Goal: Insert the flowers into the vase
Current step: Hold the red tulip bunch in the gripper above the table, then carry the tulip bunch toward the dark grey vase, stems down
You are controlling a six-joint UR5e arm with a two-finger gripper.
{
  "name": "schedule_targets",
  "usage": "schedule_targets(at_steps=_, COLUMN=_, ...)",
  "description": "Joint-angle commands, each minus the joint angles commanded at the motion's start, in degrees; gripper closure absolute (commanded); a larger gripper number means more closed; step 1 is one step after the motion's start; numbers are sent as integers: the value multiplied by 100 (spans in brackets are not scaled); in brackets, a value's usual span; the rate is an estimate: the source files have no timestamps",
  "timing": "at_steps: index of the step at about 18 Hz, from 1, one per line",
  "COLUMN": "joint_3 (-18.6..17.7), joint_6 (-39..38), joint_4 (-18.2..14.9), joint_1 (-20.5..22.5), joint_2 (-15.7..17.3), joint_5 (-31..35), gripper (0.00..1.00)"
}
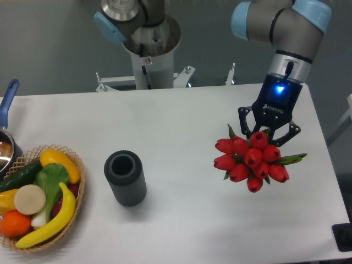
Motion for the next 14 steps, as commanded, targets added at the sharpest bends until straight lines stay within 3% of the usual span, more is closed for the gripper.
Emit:
schedule_targets(at_steps=3, joint_3=18, joint_6=-26, joint_4=220, joint_1=-229, joint_2=-26, joint_5=-404, gripper=69)
schedule_targets(at_steps=5, joint_3=35, joint_6=-18, joint_4=334, joint_1=-335, joint_2=-26, joint_5=-1000, gripper=69)
schedule_targets(at_steps=14, joint_3=-325, joint_6=61, joint_4=370, joint_1=-915, joint_2=61, joint_5=-2847, gripper=69)
